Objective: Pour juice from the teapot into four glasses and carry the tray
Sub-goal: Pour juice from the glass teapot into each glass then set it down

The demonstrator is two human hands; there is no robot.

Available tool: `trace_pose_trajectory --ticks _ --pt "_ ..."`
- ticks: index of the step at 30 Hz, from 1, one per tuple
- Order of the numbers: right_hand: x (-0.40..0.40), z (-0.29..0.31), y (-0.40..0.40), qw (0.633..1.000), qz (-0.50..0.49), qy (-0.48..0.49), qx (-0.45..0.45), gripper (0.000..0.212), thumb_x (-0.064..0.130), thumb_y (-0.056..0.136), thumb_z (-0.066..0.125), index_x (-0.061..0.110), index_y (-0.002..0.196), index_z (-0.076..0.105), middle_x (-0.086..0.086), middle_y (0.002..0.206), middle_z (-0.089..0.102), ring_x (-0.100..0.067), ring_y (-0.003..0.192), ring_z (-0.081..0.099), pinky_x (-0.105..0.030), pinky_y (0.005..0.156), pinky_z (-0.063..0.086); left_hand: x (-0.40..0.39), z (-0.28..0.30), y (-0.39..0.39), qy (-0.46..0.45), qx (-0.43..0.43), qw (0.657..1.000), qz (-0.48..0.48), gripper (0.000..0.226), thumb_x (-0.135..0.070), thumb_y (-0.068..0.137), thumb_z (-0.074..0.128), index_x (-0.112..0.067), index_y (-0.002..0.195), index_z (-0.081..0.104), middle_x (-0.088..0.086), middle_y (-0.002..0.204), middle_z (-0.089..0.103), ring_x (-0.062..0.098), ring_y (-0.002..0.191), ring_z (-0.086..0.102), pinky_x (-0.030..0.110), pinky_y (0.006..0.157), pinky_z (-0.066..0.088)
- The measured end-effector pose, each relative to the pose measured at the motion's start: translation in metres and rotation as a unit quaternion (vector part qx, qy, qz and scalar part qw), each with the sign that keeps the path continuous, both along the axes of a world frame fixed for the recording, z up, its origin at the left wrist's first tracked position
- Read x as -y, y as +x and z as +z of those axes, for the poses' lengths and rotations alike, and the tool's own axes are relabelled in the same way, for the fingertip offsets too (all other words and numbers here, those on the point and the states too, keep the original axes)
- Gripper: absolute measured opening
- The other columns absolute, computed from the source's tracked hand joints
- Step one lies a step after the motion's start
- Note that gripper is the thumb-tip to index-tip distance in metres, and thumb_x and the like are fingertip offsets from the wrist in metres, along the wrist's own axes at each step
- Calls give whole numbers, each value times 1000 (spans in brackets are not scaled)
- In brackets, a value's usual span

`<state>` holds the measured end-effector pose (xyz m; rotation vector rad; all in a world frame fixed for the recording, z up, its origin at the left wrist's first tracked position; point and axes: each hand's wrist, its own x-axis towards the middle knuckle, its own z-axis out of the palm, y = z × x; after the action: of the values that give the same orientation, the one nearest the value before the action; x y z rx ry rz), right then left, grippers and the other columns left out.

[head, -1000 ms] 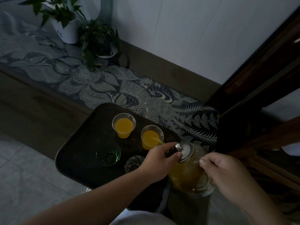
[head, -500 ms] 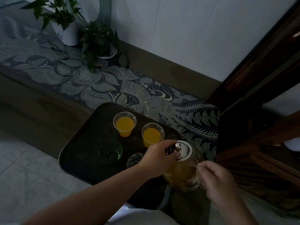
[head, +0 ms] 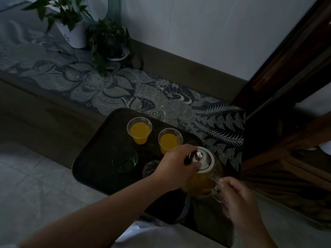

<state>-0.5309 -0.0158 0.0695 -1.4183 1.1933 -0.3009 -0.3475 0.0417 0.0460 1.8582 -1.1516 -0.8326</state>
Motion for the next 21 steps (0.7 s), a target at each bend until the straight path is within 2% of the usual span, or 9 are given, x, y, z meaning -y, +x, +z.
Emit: trace_pose_trajectory --ticks 5,11,13,17,19,21 --pt "-4 19 -7 999 -6 20 37 23 11 96 48 -5 82 59 6 43 33 -6 34 28 -19 38 20 -10 17 -5 -45 28 999 2 49 -31 91 67 -20 136 53 -8 126 61 7 117 52 27 100 46" --pt "-22 29 -12 998 -23 35 56 23 8 95 47 -11 83 50 5 45 31 -6 36 26 -20 40 17 -29 22 -9 -71 27 997 -11 50 -32 92 65 -18 138 52 -6 131 59 9 122 49 27 104 42" --pt "-31 30 -14 997 -29 35 59 23 8 95 46 -10 80 50 5 44 30 -7 36 25 -20 41 15 -36 21 -9 -74 19 997 -18 49 -31 93 65 -17 138 53 -5 131 59 10 123 49 25 103 41" --pt "-51 28 -18 997 -50 17 52 29 9 95 48 2 67 53 7 43 30 -7 35 24 -22 43 13 -52 16 -12 -82 9 996 -32 49 -30 93 65 -17 139 52 -4 134 58 9 126 45 -1 89 25" --pt "-61 27 -20 996 -65 13 55 32 6 94 47 6 63 55 5 44 28 -8 35 21 -23 44 10 -60 12 -14 -89 3 995 -36 48 -29 92 66 -16 137 53 -4 132 59 8 124 46 -2 87 24" --pt "-69 27 -22 996 -71 8 53 32 3 94 46 4 63 53 3 46 27 -8 36 19 -24 44 9 -68 8 -15 -93 0 995 -48 47 -29 92 66 -16 136 54 -4 127 61 9 121 49 4 91 29"
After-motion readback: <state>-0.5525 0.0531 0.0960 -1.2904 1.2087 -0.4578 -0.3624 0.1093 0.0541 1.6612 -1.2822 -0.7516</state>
